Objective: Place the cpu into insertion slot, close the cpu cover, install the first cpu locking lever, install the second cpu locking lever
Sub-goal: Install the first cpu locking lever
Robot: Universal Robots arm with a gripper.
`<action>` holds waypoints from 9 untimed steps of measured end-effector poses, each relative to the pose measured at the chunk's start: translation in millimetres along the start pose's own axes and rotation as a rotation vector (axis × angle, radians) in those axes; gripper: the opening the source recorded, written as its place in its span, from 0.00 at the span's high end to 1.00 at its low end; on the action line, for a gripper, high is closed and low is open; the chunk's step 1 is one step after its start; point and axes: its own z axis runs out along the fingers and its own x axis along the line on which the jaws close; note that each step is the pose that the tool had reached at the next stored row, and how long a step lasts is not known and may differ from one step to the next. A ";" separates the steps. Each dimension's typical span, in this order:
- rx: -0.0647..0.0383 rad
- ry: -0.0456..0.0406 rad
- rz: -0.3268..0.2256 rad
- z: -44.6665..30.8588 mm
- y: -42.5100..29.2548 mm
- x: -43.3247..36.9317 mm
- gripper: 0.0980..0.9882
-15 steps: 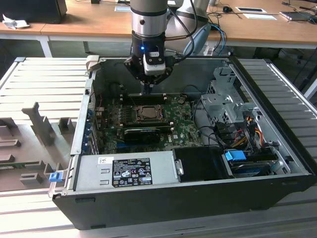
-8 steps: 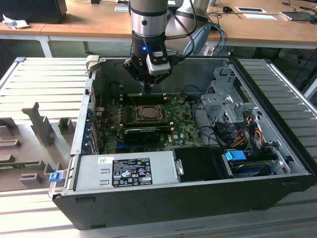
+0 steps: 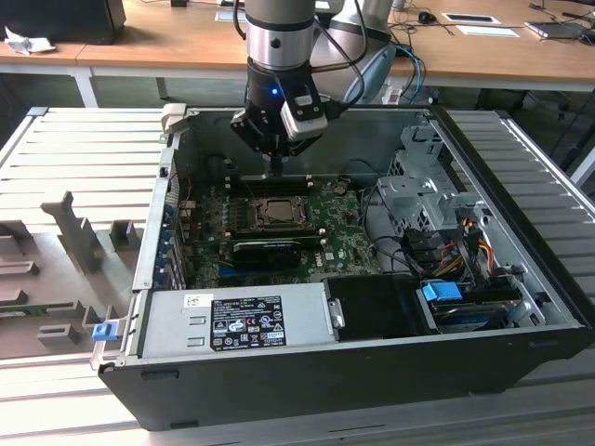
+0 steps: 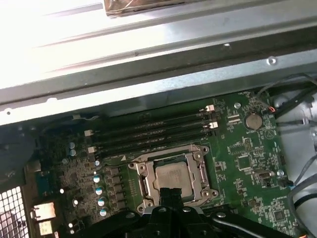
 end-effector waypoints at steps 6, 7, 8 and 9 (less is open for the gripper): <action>-0.001 0.0052 -0.094 0.3 0.0 0.0 0.99; -0.001 0.0063 -0.115 0.3 0.0 0.0 0.99; -0.001 0.0071 -0.130 0.4 0.0 0.0 0.99; -0.001 0.0082 -0.150 0.4 0.0 0.0 0.99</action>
